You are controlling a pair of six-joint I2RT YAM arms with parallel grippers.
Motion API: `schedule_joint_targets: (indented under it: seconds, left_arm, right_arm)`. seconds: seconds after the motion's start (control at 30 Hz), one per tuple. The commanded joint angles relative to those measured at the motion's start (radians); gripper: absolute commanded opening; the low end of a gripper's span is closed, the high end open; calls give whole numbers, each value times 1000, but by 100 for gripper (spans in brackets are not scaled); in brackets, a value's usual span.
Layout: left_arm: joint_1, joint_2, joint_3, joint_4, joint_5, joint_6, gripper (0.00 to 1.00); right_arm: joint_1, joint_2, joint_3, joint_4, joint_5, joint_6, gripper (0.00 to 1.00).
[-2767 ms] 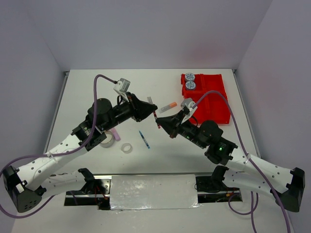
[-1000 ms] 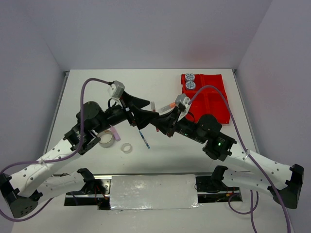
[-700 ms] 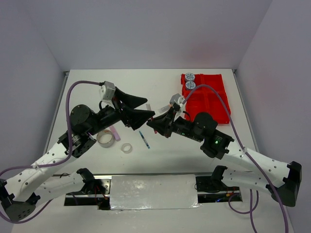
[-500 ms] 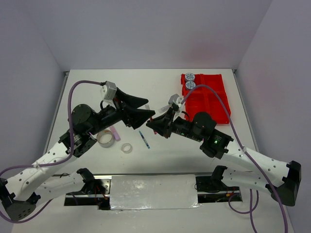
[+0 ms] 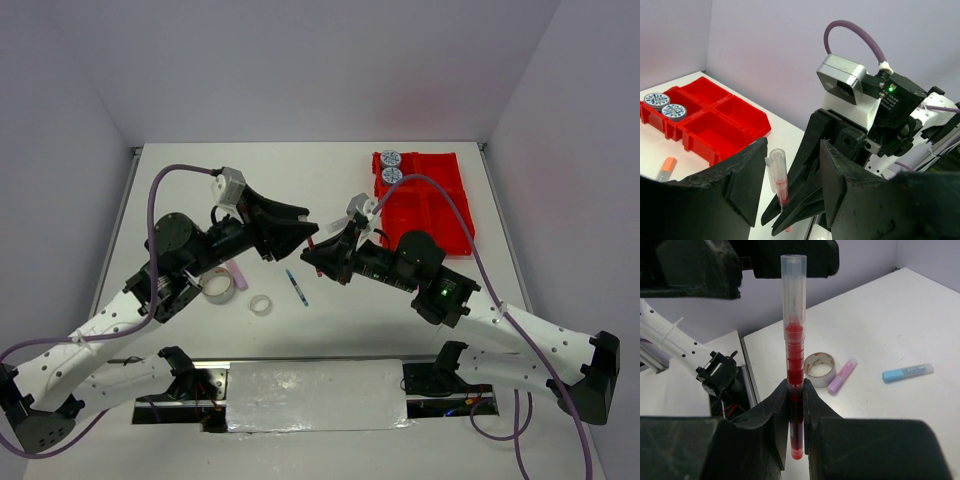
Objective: Sort the stationery into containers
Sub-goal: Close the pen cap on the pen.
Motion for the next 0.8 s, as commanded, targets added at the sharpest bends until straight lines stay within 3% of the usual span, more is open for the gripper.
schedule_joint_targets:
  seconds: [0.0,0.13,0.2,0.27,0.3,0.33,0.4,0.77]
  left_arm:
    - [-3,6,4,34,-8,22,58]
    - [-5,14,5,28,-3,25,46]
    - [-5,19,10,21,-8,22,45]
    - [-3,25,15,16,-2,22,27]
    - [-3,26,18,12,-3,20,27]
    - [-5,28,19,8,-2,19,14]
    - [-5,37,22,1,6,11,0]
    - [-5,111,7,-108,8,-44,0]
  right_arm:
    - [3,-13,52,20,-5,4,0]
    - [3,-20,52,20,-9,5,0]
    - [3,-22,51,20,-9,7,0]
    - [3,-34,48,24,-4,11,0]
    - [3,-34,46,29,-1,14,0]
    - [2,-40,46,32,1,14,0]
    - [3,-48,46,44,1,17,0]
    - [0,-36,196,129,59,-59,0]
